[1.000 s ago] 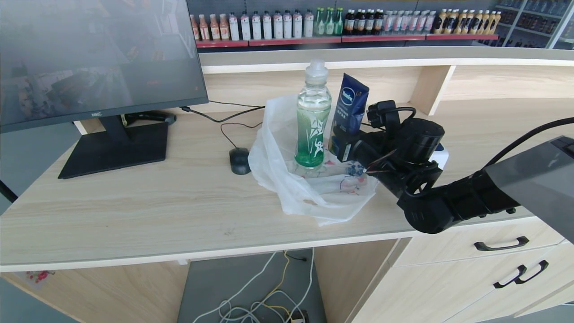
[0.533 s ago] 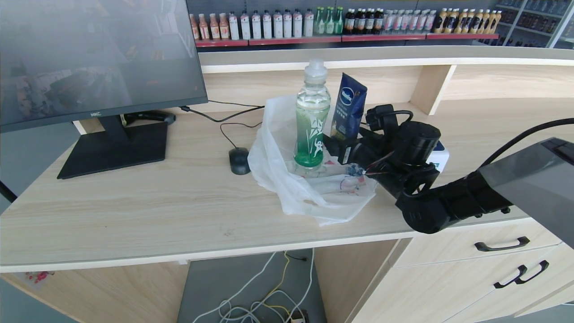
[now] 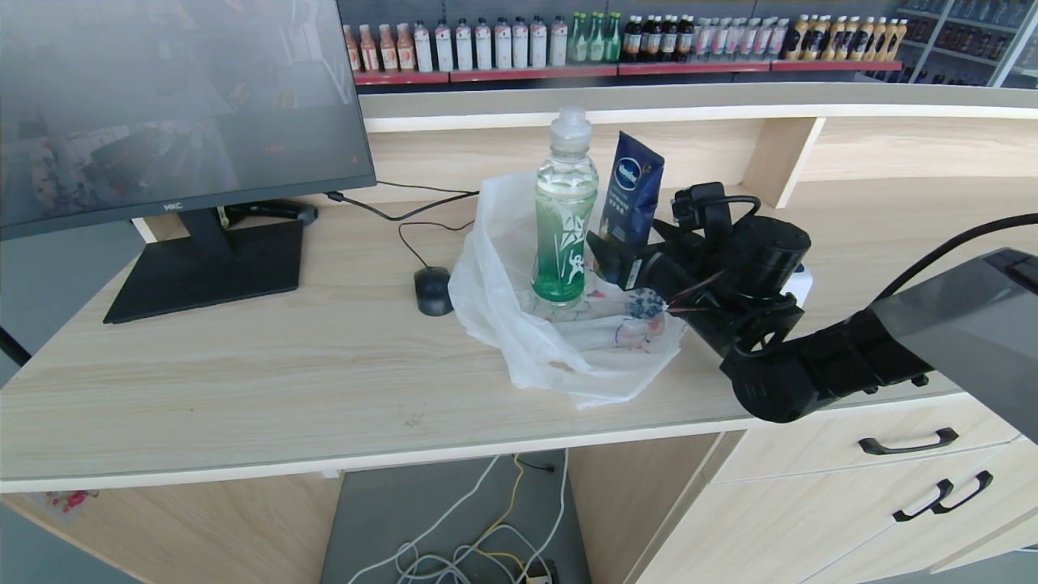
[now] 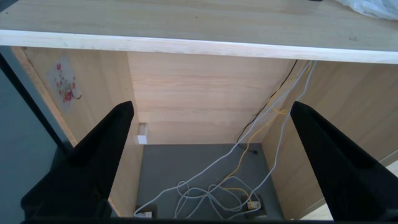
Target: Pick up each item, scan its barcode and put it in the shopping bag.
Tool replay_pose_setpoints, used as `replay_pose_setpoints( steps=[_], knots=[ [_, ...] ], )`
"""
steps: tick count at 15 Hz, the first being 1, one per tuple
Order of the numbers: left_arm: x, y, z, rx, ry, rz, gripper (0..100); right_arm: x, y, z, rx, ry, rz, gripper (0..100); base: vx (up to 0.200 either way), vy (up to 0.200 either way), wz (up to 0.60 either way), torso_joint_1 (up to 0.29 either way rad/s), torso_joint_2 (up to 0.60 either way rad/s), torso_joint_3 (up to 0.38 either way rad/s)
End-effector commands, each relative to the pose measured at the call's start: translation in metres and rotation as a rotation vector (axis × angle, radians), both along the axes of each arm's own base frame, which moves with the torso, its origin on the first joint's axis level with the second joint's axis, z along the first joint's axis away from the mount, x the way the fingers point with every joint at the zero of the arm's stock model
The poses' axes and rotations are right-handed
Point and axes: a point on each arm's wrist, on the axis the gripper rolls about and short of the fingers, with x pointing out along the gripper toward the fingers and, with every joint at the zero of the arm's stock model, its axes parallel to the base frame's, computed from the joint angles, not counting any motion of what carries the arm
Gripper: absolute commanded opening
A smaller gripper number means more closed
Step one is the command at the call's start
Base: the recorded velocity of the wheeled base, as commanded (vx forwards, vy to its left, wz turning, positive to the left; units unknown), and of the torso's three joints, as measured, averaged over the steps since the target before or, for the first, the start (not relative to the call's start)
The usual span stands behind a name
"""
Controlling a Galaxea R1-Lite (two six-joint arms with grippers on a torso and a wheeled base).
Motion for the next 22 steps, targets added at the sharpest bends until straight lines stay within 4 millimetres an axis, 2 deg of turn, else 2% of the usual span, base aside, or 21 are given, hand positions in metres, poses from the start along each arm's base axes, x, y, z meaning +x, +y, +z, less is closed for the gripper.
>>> replay_pose_setpoints(
  steps=[1,4,8,10,13,16,18,20,21,22],
  knots=[
    [0.000,0.000,0.000,0.000,0.000,0.000,100,-0.005,-0.002,0.010,0.009,-0.023,0.000,100,0.000,0.000,0.00,0.000,0.00,0.000],
    [0.000,0.000,0.000,0.000,0.000,0.000,100,-0.025,-0.012,0.022,0.014,-0.035,-0.003,100,0.000,0.000,0.00,0.000,0.00,0.000],
    [0.000,0.000,0.000,0.000,0.000,0.003,100,-0.060,-0.029,0.054,0.045,-0.090,-0.007,100,0.000,0.000,0.00,0.000,0.00,0.000],
    [0.000,0.000,0.000,0.000,0.000,0.001,100,-0.083,-0.044,0.062,0.049,-0.090,-0.020,100,0.000,0.000,0.00,0.000,0.00,0.000],
    [0.000,0.000,0.000,0.000,0.000,0.003,100,-0.136,-0.075,0.071,0.068,-0.090,-0.051,100,0.000,0.000,0.00,0.000,0.00,0.000],
    [0.000,0.000,0.000,0.000,0.000,0.001,100,-0.205,-0.101,0.057,0.069,-0.064,-0.045,100,0.000,0.000,0.00,0.000,0.00,0.000],
    [0.000,0.000,0.000,0.000,0.000,0.000,100,-0.243,-0.115,0.045,0.080,-0.062,-0.042,100,0.000,0.000,0.00,0.000,0.00,0.000],
    [0.000,0.000,0.000,0.000,0.002,0.000,100,-0.281,-0.128,0.025,0.071,-0.052,-0.043,100,0.000,0.000,0.00,0.000,0.00,0.000],
    [0.000,0.000,0.000,0.000,0.000,0.000,100,-0.310,-0.139,0.007,0.068,-0.055,-0.041,100,0.000,0.000,0.00,0.000,0.00,0.000],
    [0.000,0.000,0.000,0.000,0.000,0.000,100,-0.331,-0.146,0.001,0.082,-0.068,-0.043,100,0.000,0.000,0.00,0.000,0.00,0.000]
  ],
)
